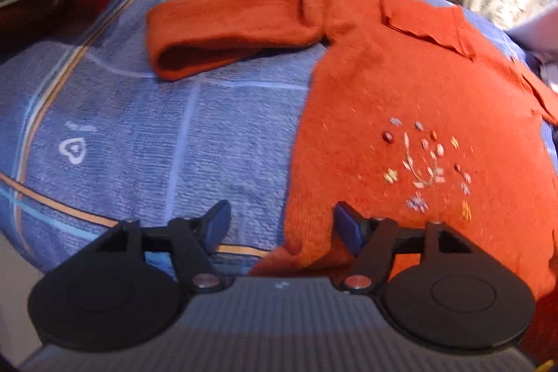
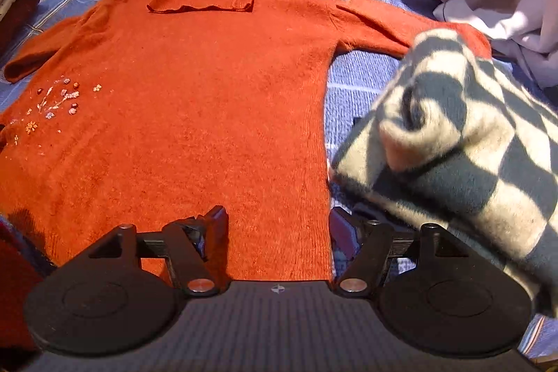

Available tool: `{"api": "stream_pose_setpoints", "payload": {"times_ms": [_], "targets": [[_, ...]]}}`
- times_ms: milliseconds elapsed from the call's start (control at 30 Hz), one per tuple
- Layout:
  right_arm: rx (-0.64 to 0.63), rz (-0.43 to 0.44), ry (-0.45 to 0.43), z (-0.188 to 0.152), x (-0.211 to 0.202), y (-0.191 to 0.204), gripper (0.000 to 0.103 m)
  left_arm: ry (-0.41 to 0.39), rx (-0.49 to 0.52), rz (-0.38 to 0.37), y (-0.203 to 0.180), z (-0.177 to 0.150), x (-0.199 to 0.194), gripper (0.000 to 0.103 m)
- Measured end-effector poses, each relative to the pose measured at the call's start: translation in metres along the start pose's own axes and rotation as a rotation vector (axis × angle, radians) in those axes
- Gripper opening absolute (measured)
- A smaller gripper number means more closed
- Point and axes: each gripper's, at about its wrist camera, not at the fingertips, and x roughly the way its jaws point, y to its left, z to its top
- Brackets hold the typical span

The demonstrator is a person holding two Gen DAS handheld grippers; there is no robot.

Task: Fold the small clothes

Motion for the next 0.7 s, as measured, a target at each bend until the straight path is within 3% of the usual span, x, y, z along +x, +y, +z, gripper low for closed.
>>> {"api": "stream_pose_setpoints", "payload": {"times_ms": [100, 167, 233, 300, 400, 533, 567, 600, 633, 700], "targets": [[-0.018, 0.03, -0.066, 0.027, -0.011, -0.004, 0.103, -0.037, -0.051, 0.004, 0.004, 0.024, -0.018, 0.085], [-0.036, 0.038, -0.092, 0.051, -0.012, -0.01, 0.103, -0.092, -0.051, -0.01, -0.003, 0.044, -0.034, 0.088], [-0.081, 0.03, -0.123, 0.075, -0.009, -0.016, 0.103, -0.152, -0.027, -0.046, -0.019, 0.062, -0.047, 0.098], [-0.152, -0.016, -0.151, 0.103, -0.001, -0.023, 0.101, -0.194, 0.027, -0.095, -0.046, 0.079, -0.051, 0.102], [-0.179, -0.06, -0.178, 0.143, 0.016, -0.038, 0.098, -0.167, 0.136, -0.154, -0.101, 0.103, -0.045, 0.102], [-0.276, -0.131, -0.141, 0.178, 0.06, -0.048, 0.092, -0.225, 0.221, -0.315, -0.179, 0.134, -0.059, 0.102], [-0.301, -0.15, -0.121, 0.182, 0.077, -0.05, 0.077, -0.249, 0.242, -0.377, -0.198, 0.144, -0.065, 0.102], [-0.316, -0.163, -0.098, 0.184, 0.092, -0.053, 0.051, -0.268, 0.258, -0.422, -0.214, 0.151, -0.069, 0.103], [-0.325, -0.159, -0.077, 0.186, 0.105, -0.058, 0.044, -0.28, 0.274, -0.444, -0.228, 0.158, -0.071, 0.103], [-0.341, -0.138, -0.059, 0.186, 0.124, -0.063, 0.042, -0.293, 0.309, -0.425, -0.255, 0.163, -0.068, 0.103]]}}
